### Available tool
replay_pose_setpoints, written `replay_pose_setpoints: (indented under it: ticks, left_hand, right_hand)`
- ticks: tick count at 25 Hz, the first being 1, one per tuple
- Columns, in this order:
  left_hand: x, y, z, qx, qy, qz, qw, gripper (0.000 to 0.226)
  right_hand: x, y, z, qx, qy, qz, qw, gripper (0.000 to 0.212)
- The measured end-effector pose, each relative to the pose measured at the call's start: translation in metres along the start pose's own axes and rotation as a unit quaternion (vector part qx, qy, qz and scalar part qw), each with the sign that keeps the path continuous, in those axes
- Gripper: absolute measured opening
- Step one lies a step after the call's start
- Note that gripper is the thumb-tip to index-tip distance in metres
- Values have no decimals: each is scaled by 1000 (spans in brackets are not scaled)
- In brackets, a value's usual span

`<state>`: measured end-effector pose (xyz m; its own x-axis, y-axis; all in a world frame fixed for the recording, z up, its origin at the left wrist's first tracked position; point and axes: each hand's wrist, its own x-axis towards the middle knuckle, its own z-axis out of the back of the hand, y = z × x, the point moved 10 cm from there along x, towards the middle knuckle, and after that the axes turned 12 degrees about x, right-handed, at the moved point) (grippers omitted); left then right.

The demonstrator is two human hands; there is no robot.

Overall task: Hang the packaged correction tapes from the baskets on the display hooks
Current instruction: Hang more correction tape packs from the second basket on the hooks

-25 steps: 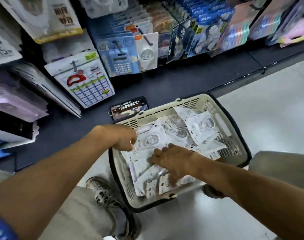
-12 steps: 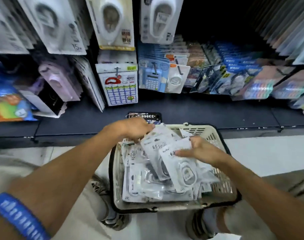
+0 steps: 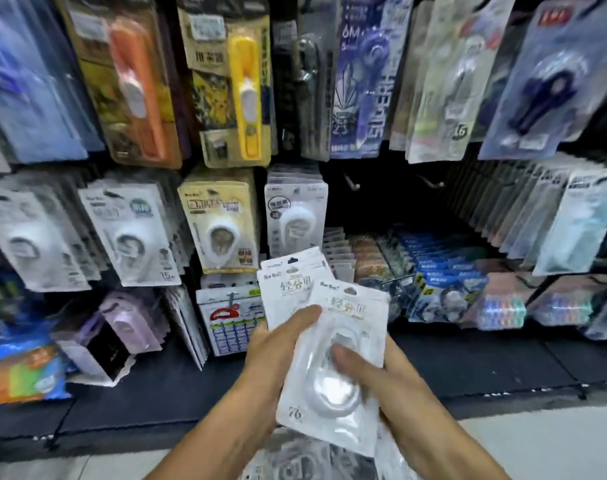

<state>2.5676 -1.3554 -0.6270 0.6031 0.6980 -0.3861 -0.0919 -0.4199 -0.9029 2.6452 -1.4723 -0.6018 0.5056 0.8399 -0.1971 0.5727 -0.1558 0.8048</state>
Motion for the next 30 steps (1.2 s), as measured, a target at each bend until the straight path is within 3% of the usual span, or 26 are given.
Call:
replay_pose_setpoints:
  ticks: [2,4,6,9,12,15,18,22,24,26,28,30]
  left_hand:
    - [5,-31,-18,7,48,-35,998,61]
    - [4,-62,-33,20,83,-83,993,58]
    - [1,-91,-27,37,59,-124,990,63]
    - [-6,-130,9,29,-18,-195,980,60]
    - [-17,-163,38,29,-77,-265,961,59]
    - [-16,-163,43,49,-78,-265,960,54]
    - [-14,-156,37,69,-52,-263,961,46]
    - [-12,-149,31,60,-33,-255,964,55]
    - [-13,-148,32,64,-33,-258,964,53]
    - [-13,-148,39,61,-36,-257,964,50]
    - [-10,-147,45,52,-34,-250,966,51]
    - [-7,-140,44,55,-35,-232,970,47]
  right_hand:
    - [-7,21,-8,-38,44,13,998,55]
    - [2,50,12,-93,-11,70,993,61]
    - [12,81,27,-99,-59,120,986,59]
    - [27,124,20,-88,-66,208,972,40]
    - [48,146,5,-168,-88,258,947,33]
    - [54,147,2,-232,-127,278,924,23]
    - [44,140,13,-251,-159,299,907,26]
    - [73,139,21,-260,-203,272,904,22]
    - [99,130,26,-278,-215,192,916,37]
    - [107,132,35,-343,-246,170,891,54]
    - [101,156,25,-367,-255,236,863,42]
    - [96,176,0,-312,-220,280,881,26]
